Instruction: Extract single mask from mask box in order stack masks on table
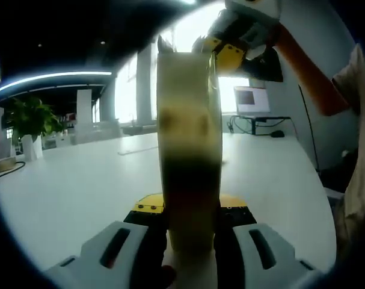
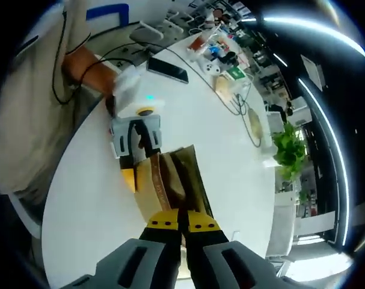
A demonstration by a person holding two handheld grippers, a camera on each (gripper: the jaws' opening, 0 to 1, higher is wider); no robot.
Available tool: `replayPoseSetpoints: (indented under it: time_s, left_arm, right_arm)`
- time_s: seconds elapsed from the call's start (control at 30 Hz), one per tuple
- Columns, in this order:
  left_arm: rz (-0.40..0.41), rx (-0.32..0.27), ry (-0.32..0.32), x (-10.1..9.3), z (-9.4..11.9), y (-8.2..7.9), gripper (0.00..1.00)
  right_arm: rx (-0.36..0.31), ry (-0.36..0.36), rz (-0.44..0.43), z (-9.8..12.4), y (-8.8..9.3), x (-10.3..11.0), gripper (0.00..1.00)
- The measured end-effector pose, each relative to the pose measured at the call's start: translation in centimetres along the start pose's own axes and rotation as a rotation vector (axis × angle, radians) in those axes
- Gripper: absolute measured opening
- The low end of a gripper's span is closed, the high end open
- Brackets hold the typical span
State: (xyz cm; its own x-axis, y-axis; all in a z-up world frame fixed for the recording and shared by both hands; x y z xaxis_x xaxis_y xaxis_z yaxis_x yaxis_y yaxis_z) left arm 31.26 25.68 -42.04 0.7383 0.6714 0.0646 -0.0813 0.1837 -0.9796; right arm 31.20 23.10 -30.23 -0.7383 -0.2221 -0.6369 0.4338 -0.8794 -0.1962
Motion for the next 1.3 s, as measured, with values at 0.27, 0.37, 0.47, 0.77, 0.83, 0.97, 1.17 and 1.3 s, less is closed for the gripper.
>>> replayPoseSetpoints:
  time_s: [0.27, 0.37, 0.47, 0.77, 0.83, 0.97, 1.17, 1.3]
  left_arm:
    - [0.000, 0.000, 0.000, 0.1, 0.0, 0.0, 0.20]
    - [0.000, 0.001, -0.001, 0.2, 0.0, 0.1, 0.20]
    - [0.000, 0.001, -0.001, 0.2, -0.1, 0.0, 0.20]
    - [0.000, 0.002, -0.001, 0.2, 0.0, 0.0, 0.20]
    - [0.000, 0.002, -0.001, 0.2, 0.0, 0.1, 0.20]
    - [0.000, 0.002, -0.001, 0.2, -0.1, 0.1, 0.20]
    - [0.000, 0.002, -0.001, 0.2, 0.0, 0.1, 0.20]
    - [-0.002, 0.002, -0.001, 0.2, 0.0, 0.1, 0.20]
  right_arm:
    - [-0.002, 0.008, -0.028, -0.5, 0.0, 0.0, 0.00]
    - [-0.005, 0.014, -0.036, -0.4, 0.1, 0.1, 0.00]
    - [-0.010, 0.028, -0.039, -0.3, 0.1, 0.1, 0.00]
    - [-0.041, 0.058, -0.055, -0.1, 0.2, 0.1, 0.00]
    - [-0.048, 0.059, -0.061, 0.0, 0.3, 0.1, 0.00]
    - [-0.062, 0.079, -0.079, 0.5, 0.2, -0.5, 0.00]
    - [-0.089, 0.127, -0.105, 1.6, -0.1, -1.6, 0.00]
    - [-0.105, 0.163, -0.116, 2.4, -0.3, -2.4, 0.00]
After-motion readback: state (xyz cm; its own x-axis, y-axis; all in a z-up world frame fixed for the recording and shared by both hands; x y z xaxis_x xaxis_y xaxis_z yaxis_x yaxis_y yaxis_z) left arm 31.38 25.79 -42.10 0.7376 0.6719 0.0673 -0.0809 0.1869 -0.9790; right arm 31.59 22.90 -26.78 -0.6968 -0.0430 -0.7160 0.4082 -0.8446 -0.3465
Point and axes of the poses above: the point that each gripper's makers call its tool centre point, and the gripper's own axes: z roughly backward along the fingers, x roughly to its left, y roughly out of its underside, the point moved 1 cm from there along z, roughly backward along the fingers, and after that the axes turned 5 degrees about x, right-handed, at the moved point
